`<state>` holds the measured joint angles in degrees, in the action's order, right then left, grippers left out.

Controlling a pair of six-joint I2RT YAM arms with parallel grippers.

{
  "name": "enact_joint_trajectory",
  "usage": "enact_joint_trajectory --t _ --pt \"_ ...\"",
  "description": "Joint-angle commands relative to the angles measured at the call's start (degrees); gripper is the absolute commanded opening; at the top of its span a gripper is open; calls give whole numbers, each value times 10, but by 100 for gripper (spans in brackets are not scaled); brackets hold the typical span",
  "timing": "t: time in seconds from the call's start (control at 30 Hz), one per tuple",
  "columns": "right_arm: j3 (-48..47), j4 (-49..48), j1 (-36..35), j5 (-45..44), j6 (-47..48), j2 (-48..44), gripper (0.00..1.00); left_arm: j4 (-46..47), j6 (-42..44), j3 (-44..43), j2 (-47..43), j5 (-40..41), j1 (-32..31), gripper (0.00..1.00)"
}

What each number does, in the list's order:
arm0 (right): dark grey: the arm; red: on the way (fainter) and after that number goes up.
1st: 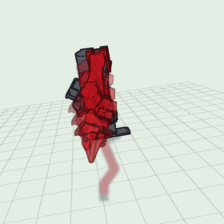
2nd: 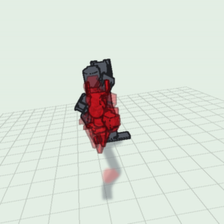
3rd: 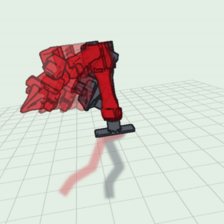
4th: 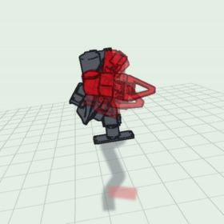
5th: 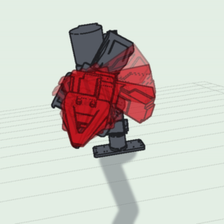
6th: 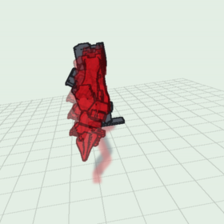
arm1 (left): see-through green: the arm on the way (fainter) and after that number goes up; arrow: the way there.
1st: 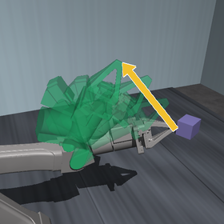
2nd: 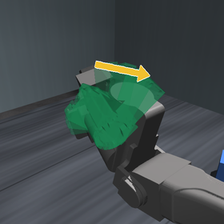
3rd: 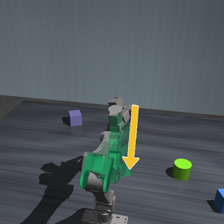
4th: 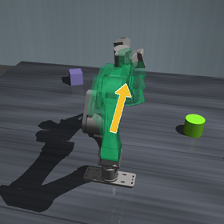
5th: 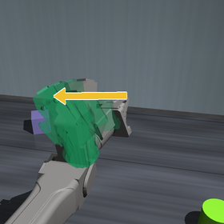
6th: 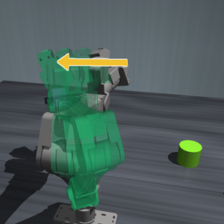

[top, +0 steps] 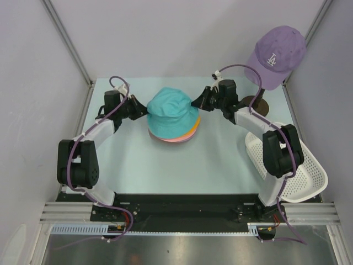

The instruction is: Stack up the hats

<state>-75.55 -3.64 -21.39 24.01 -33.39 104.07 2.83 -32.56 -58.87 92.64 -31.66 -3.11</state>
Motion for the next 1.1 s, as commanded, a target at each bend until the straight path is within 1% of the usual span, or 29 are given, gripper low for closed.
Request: enact_joint_trajectory --t 0.0,0.1,0.17,0.3,0.4,0.43,0.5,0.53,0.6,0.63,0.67,0.7,0.73,0.77,0.8,0.83,0.87,0.9,0.93,0.97,1.0,1.07 --pt "44 169 15 -108 24 28 0 -52 11 12 25 71 9 0" --pt "44 183 9 -129 24 27 0 -46 6 -12 42 73 9 0" --pt "53 185 3 -135 23 23 0 -56 7 -46 63 74 6 0" --pt "72 191 -17 -157 18 -4 0 -67 21 -105 94 93 -19 0" --pt "88 198 -31 -169 14 -31 0 -64 7 -142 115 94 -24 0" --pt "94 198 -34 -170 10 -38 0 -65 -4 -155 117 94 -23 7" --pt "108 194 -45 -172 6 -54 0 -84 -5 -171 112 105 -19 25" --pt "113 193 -51 -172 4 -66 0 -92 -2 -185 103 108 -15 41" --pt "122 187 -64 -179 2 -75 0 -118 -2 -193 86 124 5 56" --pt "124 184 -67 -180 0 -77 0 -129 -8 -194 65 130 15 66" --pt "124 181 -70 -180 -4 -76 0 -140 -12 -190 53 134 26 69" --pt "122 179 -74 -180 -5 -75 0 -154 -15 -175 39 137 54 70" --pt "119 180 -76 -179 -8 -68 0 -159 -15 -165 6 138 64 72" --pt "117 180 -80 -177 -7 -66 0 -161 -16 -151 -12 137 72 72" --pt "114 179 -81 -177 -8 -64 0 -152 -16 -118 -31 134 79 72" --pt "114 178 -88 -178 -9 -65 0 -144 -17 -101 -67 115 79 72" --pt "113 176 -90 -178 -10 -63 0 -129 -25 -78 -84 96 79 71" --pt "113 174 -92 -179 -13 -63 0 -84 -56 -30 -99 76 74 70" --pt "112 171 -97 -179 -14 -62 0 -58 -73 -5 -122 34 70 68" --pt "112 171 -99 -180 -17 -62 0 -31 -89 18 -131 21 67 67" --pt "112 170 -101 -180 -19 -62 0 15 -112 55 -143 13 58 67" --pt "113 168 -105 -181 -20 -64 0 44 -125 80 -148 -7 49 65"
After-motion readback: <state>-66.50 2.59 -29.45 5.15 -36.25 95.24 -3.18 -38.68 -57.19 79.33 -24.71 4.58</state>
